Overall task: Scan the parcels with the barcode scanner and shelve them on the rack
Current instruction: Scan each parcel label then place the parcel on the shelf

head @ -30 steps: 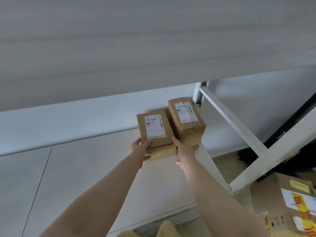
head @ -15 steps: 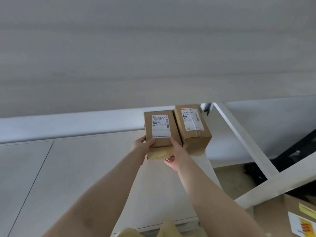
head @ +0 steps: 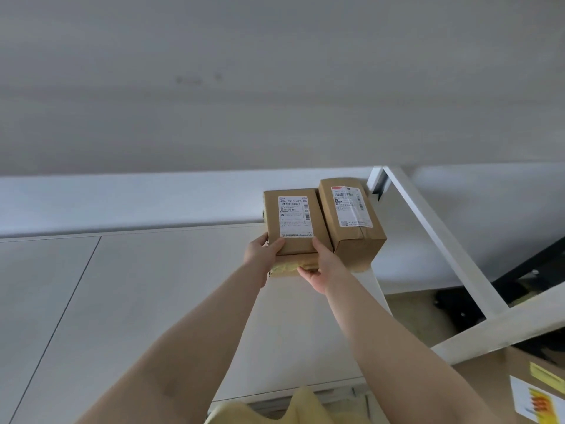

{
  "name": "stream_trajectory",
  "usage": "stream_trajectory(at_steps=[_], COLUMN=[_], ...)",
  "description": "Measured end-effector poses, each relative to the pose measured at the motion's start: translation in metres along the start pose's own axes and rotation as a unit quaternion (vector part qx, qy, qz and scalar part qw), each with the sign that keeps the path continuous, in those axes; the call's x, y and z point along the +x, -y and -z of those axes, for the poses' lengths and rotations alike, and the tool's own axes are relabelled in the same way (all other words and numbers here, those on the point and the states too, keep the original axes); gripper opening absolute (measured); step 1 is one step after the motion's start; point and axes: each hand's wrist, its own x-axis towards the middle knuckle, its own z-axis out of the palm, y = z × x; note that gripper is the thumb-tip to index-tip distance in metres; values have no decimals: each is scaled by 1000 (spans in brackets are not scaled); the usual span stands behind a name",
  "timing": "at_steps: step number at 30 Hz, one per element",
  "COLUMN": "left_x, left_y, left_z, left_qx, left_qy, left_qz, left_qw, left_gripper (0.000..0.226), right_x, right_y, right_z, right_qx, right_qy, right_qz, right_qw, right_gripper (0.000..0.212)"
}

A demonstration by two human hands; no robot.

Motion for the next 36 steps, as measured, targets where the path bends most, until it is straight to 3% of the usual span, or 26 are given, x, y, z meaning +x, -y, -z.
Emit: stream_trajectory(at_steps=[4,11,19,23,27,31,36], left_x=[-7,-13,-13,-25,-45,-75,-110], left_y=[0,-4,-9,-4,22,38,62], left_z=[-2,-5,-6,1,30,74,152], left_qx=[66,97,174,145,64,-77,-187], left_qy=[-7,3,-6,-33,-85,-120,-183], left_qz=[-46,-55,-33,4,57,72,78], left_qw=[997,994,984,989,993,987,962], left_gripper=[34,30,51,68,50,27,19], right_x=[-3,-8,-7,-11,-20,-33,-58], right_y=[-1,3,-3,-20,-50,-77,-126], right_z=[0,-2,2,12,12,-14,-54], right_qx=[-1,5,2,-37,-79,-103,-153], right_qy=[-2,2,11,11,31,77,133], right_qz=[2,-4,-4,-27,-54,-21,-21], right_qw=[1000,1000,1000,999,995,991,979], right_gripper=[43,39,43,39,35,23,22])
